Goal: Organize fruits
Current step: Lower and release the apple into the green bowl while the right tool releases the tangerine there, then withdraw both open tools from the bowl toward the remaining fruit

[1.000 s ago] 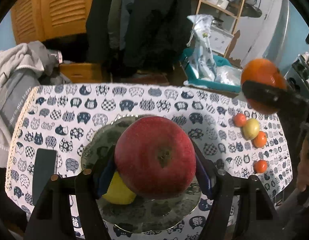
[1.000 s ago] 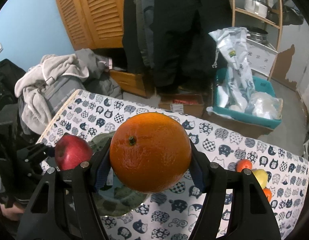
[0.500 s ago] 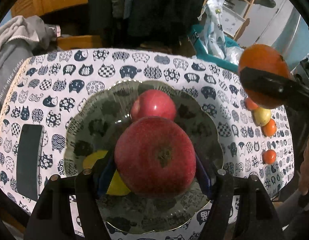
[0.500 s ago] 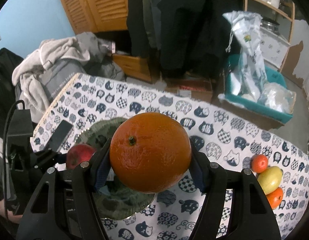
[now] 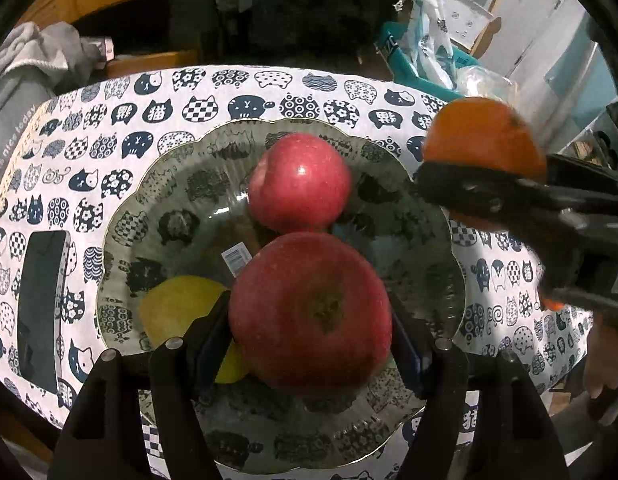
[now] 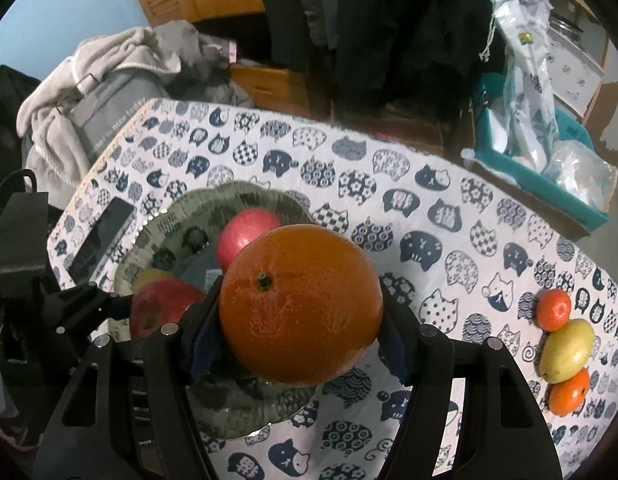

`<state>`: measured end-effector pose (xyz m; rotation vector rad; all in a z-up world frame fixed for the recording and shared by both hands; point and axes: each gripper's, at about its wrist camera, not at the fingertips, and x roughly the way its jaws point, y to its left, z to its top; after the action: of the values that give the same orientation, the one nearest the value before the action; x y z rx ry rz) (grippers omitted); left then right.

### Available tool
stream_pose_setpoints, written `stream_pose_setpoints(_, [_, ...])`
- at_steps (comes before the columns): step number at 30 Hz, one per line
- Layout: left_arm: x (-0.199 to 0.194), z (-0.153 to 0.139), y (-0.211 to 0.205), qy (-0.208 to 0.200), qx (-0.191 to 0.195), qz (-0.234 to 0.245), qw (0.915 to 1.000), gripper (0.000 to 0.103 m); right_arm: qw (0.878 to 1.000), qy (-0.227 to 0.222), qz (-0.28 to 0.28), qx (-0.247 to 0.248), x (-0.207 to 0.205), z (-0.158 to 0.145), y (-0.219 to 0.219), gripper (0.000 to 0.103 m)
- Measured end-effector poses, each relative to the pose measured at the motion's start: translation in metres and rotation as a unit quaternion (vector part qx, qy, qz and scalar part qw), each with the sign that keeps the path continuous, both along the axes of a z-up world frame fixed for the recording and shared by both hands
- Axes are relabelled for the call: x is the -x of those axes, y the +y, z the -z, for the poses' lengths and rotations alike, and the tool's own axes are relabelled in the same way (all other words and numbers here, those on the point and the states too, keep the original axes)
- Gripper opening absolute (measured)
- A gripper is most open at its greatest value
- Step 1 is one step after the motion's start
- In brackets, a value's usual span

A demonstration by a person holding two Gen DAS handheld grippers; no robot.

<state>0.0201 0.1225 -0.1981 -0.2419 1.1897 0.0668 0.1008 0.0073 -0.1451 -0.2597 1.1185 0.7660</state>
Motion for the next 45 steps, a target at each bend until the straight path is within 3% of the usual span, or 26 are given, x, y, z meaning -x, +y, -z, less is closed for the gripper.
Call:
stream_pose_setpoints(9, [0.000,0.003,-0.008,0.007,-0.003,0.011,0.9999,0.073,1.000,0.023,-0.014,0.011,0.004,0.027,0.005,0.068])
stream_pose_setpoints(15, [0.002,-0.012,-0.001,-0.014,-0.015,0.001,0.9998,0.075,0.999,0.038,-0.019,0.009,0.004,0.034,0.010,0.068])
stream_pose_setpoints(25, [0.008,-0.010,0.010,-0.001,-0.013,-0.015,0.9998,0.075,0.998,0.060,-0.029,0.013,0.005,0.047,0.021,0.070])
stream_pose_setpoints(34, [0.009,-0.017,0.007,-0.009,-0.026,-0.011,0.9996,0.075,0.999,0.040,-0.016,-0.017,0.002,0.019,0.014,0.071])
stream_pose_setpoints(45, [0.008,-0.054,-0.003,-0.056,-0.034,-0.005,0.9979,0.075,0.999,-0.001,0.025,-0.035,0.000,-0.023,-0.017,0.071])
